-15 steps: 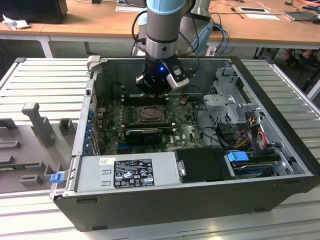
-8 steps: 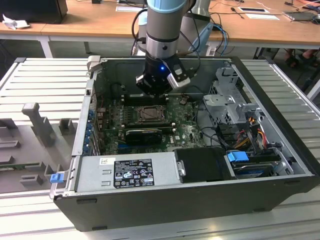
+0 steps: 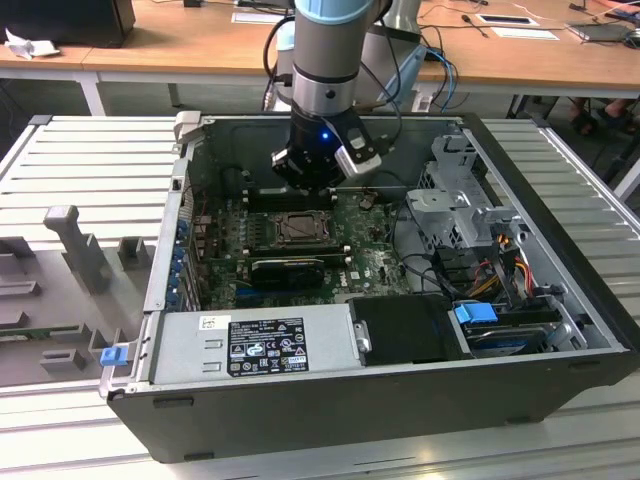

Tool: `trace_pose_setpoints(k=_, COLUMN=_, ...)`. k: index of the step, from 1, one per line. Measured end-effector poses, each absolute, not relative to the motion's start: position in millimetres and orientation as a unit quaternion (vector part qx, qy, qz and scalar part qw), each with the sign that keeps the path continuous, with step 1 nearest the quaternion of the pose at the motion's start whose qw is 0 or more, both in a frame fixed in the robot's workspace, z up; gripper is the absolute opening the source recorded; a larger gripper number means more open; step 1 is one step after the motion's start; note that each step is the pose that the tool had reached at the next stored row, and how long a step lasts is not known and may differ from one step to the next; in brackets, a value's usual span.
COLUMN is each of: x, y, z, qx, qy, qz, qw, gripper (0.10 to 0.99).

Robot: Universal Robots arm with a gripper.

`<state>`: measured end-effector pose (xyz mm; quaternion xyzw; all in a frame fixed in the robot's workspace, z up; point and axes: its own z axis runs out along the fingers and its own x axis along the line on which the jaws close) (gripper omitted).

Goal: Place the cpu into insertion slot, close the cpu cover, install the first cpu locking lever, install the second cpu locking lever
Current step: 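Install the second cpu locking lever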

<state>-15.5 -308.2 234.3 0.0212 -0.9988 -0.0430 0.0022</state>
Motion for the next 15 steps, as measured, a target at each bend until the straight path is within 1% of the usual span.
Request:
trace_pose_setpoints(k=5, x=-16, y=-308, z=246, qx=0.021, qy=-0.999, qz=-0.043, qw=0.002, gripper=0.102)
trace_pose_setpoints(k=15, x=-16, y=-320, z=246, qx=0.021, qy=-0.999, qz=-0.042, qw=0.002, gripper=0.102)
